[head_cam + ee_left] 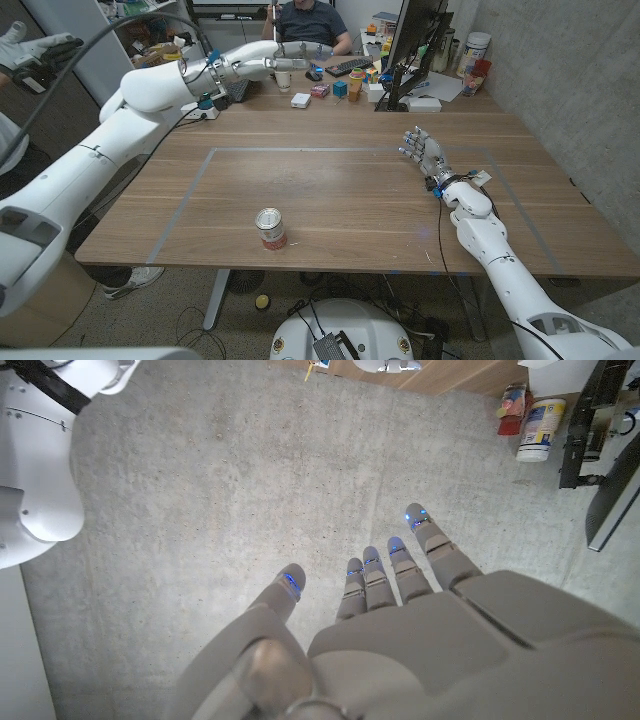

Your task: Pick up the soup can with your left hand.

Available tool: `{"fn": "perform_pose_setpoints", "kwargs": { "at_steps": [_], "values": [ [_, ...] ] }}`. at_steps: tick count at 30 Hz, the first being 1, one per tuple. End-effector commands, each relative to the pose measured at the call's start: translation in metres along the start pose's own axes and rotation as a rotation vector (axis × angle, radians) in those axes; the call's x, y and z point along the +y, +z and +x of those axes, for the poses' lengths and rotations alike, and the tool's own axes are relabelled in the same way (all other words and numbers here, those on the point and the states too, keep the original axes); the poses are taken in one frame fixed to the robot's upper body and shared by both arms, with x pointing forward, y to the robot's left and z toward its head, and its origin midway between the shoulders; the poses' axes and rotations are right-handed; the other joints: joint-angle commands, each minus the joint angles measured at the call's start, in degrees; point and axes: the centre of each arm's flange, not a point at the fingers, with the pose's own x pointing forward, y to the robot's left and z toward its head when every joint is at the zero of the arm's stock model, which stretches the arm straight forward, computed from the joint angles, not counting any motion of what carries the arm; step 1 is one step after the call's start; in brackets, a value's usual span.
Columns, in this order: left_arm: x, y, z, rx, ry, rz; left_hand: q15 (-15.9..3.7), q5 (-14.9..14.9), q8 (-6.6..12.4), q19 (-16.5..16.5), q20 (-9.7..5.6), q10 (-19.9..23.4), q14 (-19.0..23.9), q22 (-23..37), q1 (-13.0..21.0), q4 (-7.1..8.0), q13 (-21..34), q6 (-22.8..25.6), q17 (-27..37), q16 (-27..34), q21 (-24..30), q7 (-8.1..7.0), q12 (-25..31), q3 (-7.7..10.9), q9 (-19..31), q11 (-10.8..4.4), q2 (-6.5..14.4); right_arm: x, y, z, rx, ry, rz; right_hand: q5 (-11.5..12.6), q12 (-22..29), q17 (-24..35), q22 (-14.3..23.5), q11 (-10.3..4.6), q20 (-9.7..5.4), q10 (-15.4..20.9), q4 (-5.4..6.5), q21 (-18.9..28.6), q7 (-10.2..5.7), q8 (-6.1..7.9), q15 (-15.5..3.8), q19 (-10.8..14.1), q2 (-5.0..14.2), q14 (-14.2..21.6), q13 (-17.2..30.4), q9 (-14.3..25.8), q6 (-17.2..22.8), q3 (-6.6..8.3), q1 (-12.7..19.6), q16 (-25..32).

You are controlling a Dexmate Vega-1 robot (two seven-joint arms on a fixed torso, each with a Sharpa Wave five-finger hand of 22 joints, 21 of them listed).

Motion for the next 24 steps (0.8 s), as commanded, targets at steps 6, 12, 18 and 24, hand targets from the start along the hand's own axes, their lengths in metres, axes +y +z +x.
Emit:
{"fn": "perform_pose_setpoints", "kwargs": {
  "at_steps": [6, 12, 18, 24],
  "values": [
    [0.007, 0.064, -0.002, -0.084, -0.225, 0.128, -0.06, 0.6, -0.11, -0.6, 0.35, -0.5, -0.3, 0.2, 0.4, -0.10, 0.1, -0.4, 0.3, 0.0, -0.2, 0.00, -0.1, -0.05, 0.3, -0.12, 0.1, 0.004, 0.005, 0.001, 0.012, 0.003, -0.025, 0.2, 0.3, 0.3, 0.1, -0.10, 0.11, 0.6, 0.33, 0.2, -0.05, 0.23, 0.19, -0.1, -0.21, 0.3, 0.3, 0.1, 0.6, -0.19, -0.4, 0.5],
    [0.009, 0.077, -0.003, -0.086, -0.321, 0.101, -0.37, 0.7, -0.12, -0.5, 0.48, -0.3, -0.1, 0.2, 0.6, -0.23, 0.1, -0.7, 0.3, 0.1, -0.3, 0.05, 0.1, 0.10, 0.3, -0.14, 0.5, 0.006, 0.001, -0.002, 0.005, 0.011, 0.004, 0.2, 0.3, 0.3, 0.1, -0.10, 0.01, 0.6, 0.51, 0.2, -0.14, 0.23, 0.08, -0.2, -0.15, 0.3, 0.3, 0.1, 0.6, -0.28, -0.6, 0.5],
    [0.009, 0.084, -0.007, -0.075, -0.349, 0.109, -0.34, 0.8, -0.13, -0.3, 0.26, -0.3, -0.1, 0.2, 0.8, -0.12, 0.1, -0.9, 0.3, 0.2, -0.2, 0.18, 0.1, 0.28, 0.3, -0.06, 1.0, 0.008, -0.004, -0.009, 0.006, 0.006, 0.009, 0.2, 0.3, 0.4, 0.1, -0.13, -0.04, 0.5, 0.78, 0.2, -0.18, 0.23, 0.03, -0.2, 0.02, 0.3, 0.3, 0.1, 0.6, -0.36, -0.9, 0.5],
    [0.009, 0.095, -0.010, -0.055, -0.392, 0.155, -0.43, 0.8, -0.08, -0.2, 0.12, -0.6, -0.2, 0.2, 0.9, -0.31, 0.1, -1.0, 0.3, 0.1, -0.2, 0.19, 0.1, 0.22, 0.3, -0.23, 0.9, 0.012, -0.006, -0.012, -0.001, 0.011, 0.019, 0.2, 0.3, 0.4, 0.2, -0.06, 0.02, 0.5, 1.06, 0.2, -0.11, 0.23, 0.09, -0.2, 0.05, 0.3, 0.3, 0.1, 0.6, -0.52, -1.3, 0.6]
  ]
}}
